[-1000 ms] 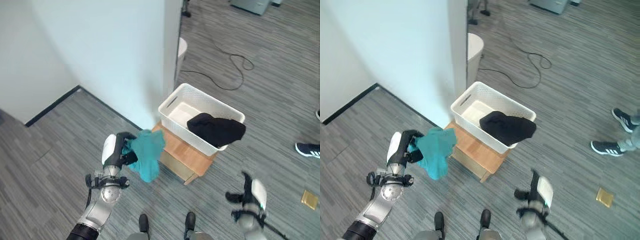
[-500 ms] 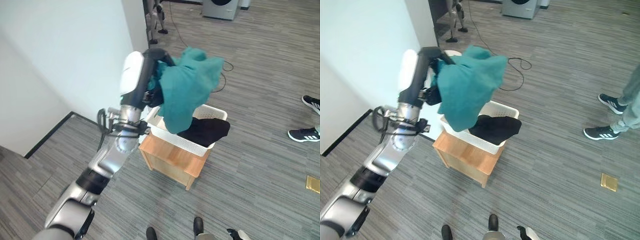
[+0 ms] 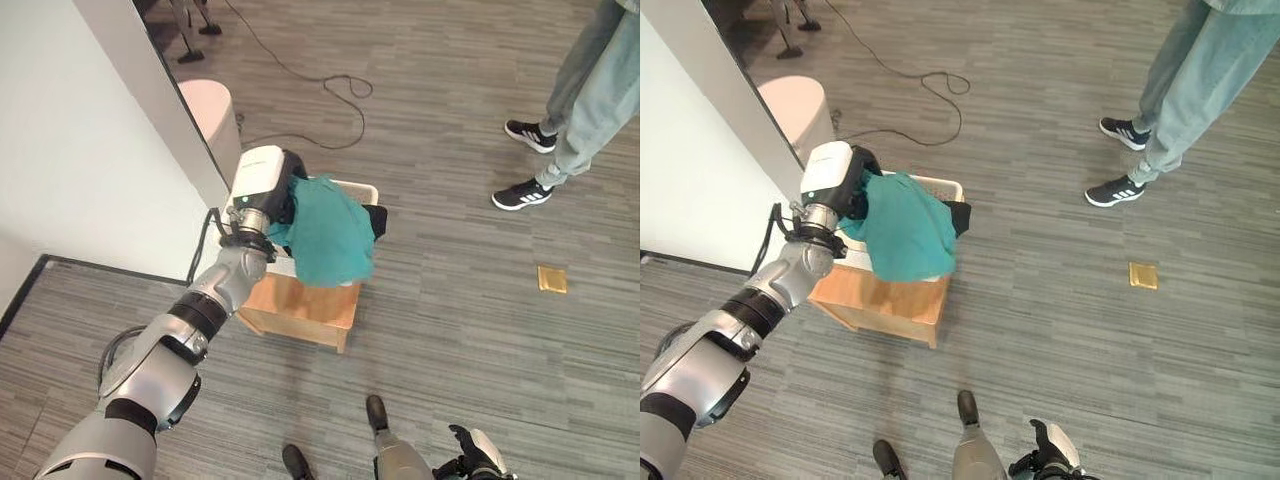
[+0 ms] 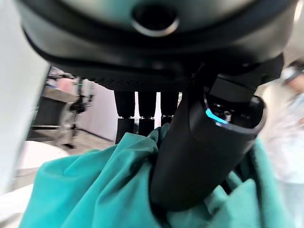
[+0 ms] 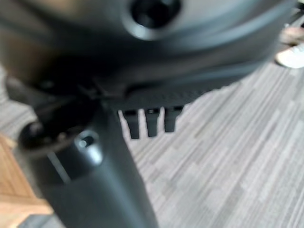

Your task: Pick up bed clothes into laundry basket.

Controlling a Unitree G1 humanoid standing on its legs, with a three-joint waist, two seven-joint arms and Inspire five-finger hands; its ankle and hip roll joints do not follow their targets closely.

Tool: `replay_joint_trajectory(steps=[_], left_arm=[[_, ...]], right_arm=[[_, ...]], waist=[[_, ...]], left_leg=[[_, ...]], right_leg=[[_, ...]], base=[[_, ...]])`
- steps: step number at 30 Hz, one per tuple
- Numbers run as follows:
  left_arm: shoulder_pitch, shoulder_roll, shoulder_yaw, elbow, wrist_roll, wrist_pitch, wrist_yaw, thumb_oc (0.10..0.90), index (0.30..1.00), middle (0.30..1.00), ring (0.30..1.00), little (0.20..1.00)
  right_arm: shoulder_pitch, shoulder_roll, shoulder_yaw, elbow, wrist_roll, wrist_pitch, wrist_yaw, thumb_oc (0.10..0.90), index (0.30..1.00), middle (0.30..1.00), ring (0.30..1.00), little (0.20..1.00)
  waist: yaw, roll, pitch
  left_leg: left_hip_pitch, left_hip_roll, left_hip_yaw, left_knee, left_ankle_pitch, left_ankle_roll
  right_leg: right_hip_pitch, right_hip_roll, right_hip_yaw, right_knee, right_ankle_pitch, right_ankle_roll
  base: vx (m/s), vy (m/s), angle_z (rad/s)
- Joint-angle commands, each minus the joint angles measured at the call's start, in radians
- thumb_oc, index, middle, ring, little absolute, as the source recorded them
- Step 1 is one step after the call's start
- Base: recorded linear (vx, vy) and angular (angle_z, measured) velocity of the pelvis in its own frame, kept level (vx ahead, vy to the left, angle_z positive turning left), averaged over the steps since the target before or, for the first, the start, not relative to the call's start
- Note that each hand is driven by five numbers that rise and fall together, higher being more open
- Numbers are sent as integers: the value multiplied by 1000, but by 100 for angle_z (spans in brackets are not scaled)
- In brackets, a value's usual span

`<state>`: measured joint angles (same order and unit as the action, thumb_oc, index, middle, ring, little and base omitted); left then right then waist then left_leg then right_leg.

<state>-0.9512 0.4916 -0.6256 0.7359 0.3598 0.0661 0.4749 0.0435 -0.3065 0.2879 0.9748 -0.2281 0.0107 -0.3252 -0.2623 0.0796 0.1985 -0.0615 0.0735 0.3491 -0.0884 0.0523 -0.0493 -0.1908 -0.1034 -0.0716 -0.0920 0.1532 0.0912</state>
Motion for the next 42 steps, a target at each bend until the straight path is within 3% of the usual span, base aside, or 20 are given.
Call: replay_joint_trajectory(steps=[1,2,3,4,5,6,7,8,10,11,12,17,19,24,31,42], left_arm=[[-274,44,47,19,54,-37,134,400,300,300,300,300],[-265,33,41,27,79,-38,132,400,300,300,300,300],[-266,34,40,27,79,-38,133,400,300,300,300,300],[-272,70,30,28,72,-18,147,400,300,300,300,300],[-291,100,24,39,65,-24,148,400,300,300,300,300],[-301,104,26,49,47,-22,157,400,300,300,300,300],[-302,104,25,49,46,-22,157,400,300,300,300,300],[-299,103,38,44,32,-22,165,400,300,300,300,300],[-267,95,56,57,40,-9,163,400,300,300,300,300],[-265,109,55,58,44,-14,157,400,300,300,300,300],[-267,87,60,53,34,-11,174,400,300,300,300,300],[-292,67,44,146,44,-7,149,400,300,300,300,300],[-313,72,31,175,71,2,138,400,300,300,300,300],[-307,66,29,185,97,14,127,400,300,300,300,300],[-232,13,37,246,192,47,109,400,300,300,300,300],[-141,35,62,269,282,86,124,400,300,300,300,300]], right_arm=[[-49,-40,5,33,26,-27,-51,800,900,900,900,900],[-42,-47,5,50,39,-34,-38,800,900,900,900,900],[-44,-46,6,50,39,-34,-38,800,900,900,900,900],[-75,-73,14,66,42,-33,-48,800,900,900,900,900],[-82,-82,37,70,39,-32,-51,800,900,900,900,900],[-90,-82,42,75,36,-32,-54,800,900,900,900,900],[-92,-81,42,75,36,-32,-54,800,900,900,900,900],[-100,-84,42,76,37,-34,-55,800,900,900,900,900],[-96,-88,49,83,28,-33,-48,800,900,900,900,900],[-102,-92,32,119,34,-24,-51,800,900,900,900,900],[-91,-81,12,118,44,-29,-51,800,900,900,900,900],[-90,-65,8,104,78,-28,-45,800,900,900,900,900],[-120,-53,27,111,66,-29,-45,800,900,900,900,900],[-127,-45,16,125,79,-29,-46,800,900,900,900,900],[-160,-33,22,122,81,-37,-46,800,900,900,900,900],[-173,-24,35,108,90,-58,-37,800,900,900,900,900]], waist=[[5,-38,14],[2,-54,29],[1,-55,28],[22,-83,76],[53,-97,92],[69,-108,92],[66,-110,89],[80,-113,85],[90,-78,71],[104,-65,63],[91,-59,50],[51,-50,18],[55,-65,16],[67,-81,15],[98,-104,38],[135,-136,64]], left_leg=[[41,6,22,7,-95,-16],[30,4,31,163,-153,-20],[22,6,31,172,-152,-21],[-111,69,-44,471,-118,-77],[-182,58,-127,559,-93,-111],[-227,42,-181,536,-113,-116],[-231,38,-182,530,-106,-115],[-239,47,-216,446,-112,-110],[-153,123,-240,183,-25,-102],[-102,113,-233,93,-21,-88],[-78,115,-215,54,-18,-91],[5,54,-142,5,-38,-57],[2,60,-90,1,-48,-57],[-22,77,-62,1,-48,-61],[-56,86,-62,1,-42,-63],[-95,96,-82,1,-29,-66]], right_leg=[[99,-60,-65,27,-120,134],[124,-72,-51,23,-140,119],[119,-71,-50,23,-136,117],[152,-77,-41,20,-151,89],[158,-68,-37,15,-159,78],[164,-68,-35,13,-171,76],[160,-71,-37,13,-168,76],[172,-76,-34,12,-176,86],[191,-61,1,14,-205,113],[211,-64,12,12,-213,120],[219,-75,5,26,-221,123],[206,-122,23,47,-208,147],[181,-133,-4,39,-171,160],[154,-138,-60,18,-122,171],[126,-150,-108,5,-93,171],[106,-150,-147,5,-76,171]], base=[[128,-24,-1],[98,-14,-2],[46,-81,-9],[-64,-129,-16],[-19,-124,-26],[-11,-62,-27],[110,41,-28],[182,165,-27],[336,265,-41],[338,218,-46],[251,188,-69],[136,240,-52],[17,120,-59],[-20,8,-36],[-34,1,-6],[-19,-8,-1]])
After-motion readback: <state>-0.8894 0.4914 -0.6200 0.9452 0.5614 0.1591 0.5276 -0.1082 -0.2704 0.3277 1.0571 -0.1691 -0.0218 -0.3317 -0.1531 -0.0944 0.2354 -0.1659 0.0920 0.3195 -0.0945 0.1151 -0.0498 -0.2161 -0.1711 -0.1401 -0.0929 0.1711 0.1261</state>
